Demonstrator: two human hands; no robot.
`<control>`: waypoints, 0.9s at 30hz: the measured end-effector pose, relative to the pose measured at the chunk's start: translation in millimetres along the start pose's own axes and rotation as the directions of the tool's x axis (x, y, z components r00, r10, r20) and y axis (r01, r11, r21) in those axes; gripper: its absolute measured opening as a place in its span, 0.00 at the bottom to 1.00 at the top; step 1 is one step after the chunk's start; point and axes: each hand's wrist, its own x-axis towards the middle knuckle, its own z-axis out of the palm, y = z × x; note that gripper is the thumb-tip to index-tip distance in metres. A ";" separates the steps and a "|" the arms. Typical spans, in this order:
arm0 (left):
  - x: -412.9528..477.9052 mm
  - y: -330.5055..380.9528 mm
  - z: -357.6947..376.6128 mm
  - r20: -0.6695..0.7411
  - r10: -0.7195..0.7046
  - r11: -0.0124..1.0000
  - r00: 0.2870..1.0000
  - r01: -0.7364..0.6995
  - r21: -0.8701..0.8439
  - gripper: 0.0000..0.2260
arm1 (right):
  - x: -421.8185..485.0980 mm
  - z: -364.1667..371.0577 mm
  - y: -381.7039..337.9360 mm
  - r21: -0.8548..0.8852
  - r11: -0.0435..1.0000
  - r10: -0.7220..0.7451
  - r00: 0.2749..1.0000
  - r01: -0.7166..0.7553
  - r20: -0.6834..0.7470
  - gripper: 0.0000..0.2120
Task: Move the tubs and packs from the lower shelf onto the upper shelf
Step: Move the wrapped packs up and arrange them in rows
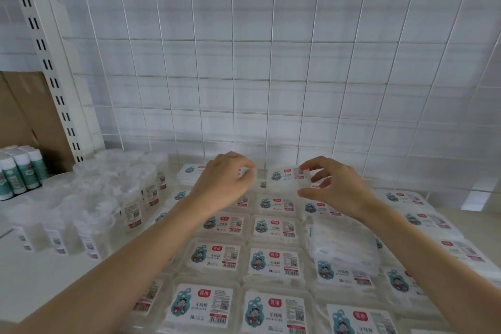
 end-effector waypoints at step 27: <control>2.3 -8.5 5.4 0.112 -0.024 0.988 0.993 0.007 0.154 0.14 | 2.6 5.7 0.1 -0.087 0.992 -0.062 0.950 0.093 0.307 0.24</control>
